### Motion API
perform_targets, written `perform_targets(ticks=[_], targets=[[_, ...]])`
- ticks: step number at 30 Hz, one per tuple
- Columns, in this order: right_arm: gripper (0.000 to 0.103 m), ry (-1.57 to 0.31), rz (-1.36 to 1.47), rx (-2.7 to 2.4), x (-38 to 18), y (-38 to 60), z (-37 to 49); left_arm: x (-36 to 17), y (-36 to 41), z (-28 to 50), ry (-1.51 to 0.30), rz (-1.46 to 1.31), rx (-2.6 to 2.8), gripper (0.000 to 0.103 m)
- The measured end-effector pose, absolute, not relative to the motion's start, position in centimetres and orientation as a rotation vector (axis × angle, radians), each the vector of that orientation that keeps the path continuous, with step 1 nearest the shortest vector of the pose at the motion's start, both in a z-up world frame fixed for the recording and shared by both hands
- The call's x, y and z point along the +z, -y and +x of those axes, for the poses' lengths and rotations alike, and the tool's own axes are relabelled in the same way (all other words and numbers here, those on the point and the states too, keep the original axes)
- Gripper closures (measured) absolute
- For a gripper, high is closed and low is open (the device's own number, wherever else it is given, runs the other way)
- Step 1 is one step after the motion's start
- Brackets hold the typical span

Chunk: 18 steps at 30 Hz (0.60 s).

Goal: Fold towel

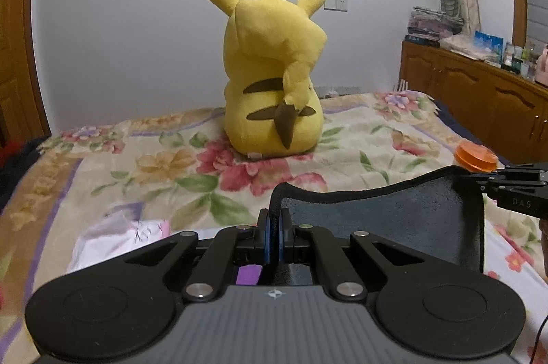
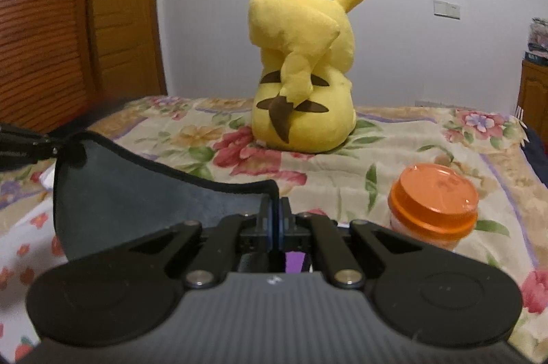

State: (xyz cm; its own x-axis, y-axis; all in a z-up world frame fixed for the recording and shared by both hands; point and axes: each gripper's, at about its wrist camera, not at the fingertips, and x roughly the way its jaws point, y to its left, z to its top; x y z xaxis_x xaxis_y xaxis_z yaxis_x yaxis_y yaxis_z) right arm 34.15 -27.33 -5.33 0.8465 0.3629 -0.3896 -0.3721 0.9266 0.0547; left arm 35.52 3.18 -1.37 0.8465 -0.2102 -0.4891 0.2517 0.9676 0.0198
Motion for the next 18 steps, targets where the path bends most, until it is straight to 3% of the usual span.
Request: perform_targets(ticks=[18], targets=[[0.099,-0.384,-0.098,0.315,-8.6,26.0,39.9,-5.0,-3.2,43.0,-0.553,0.094,-0.175,0.095]])
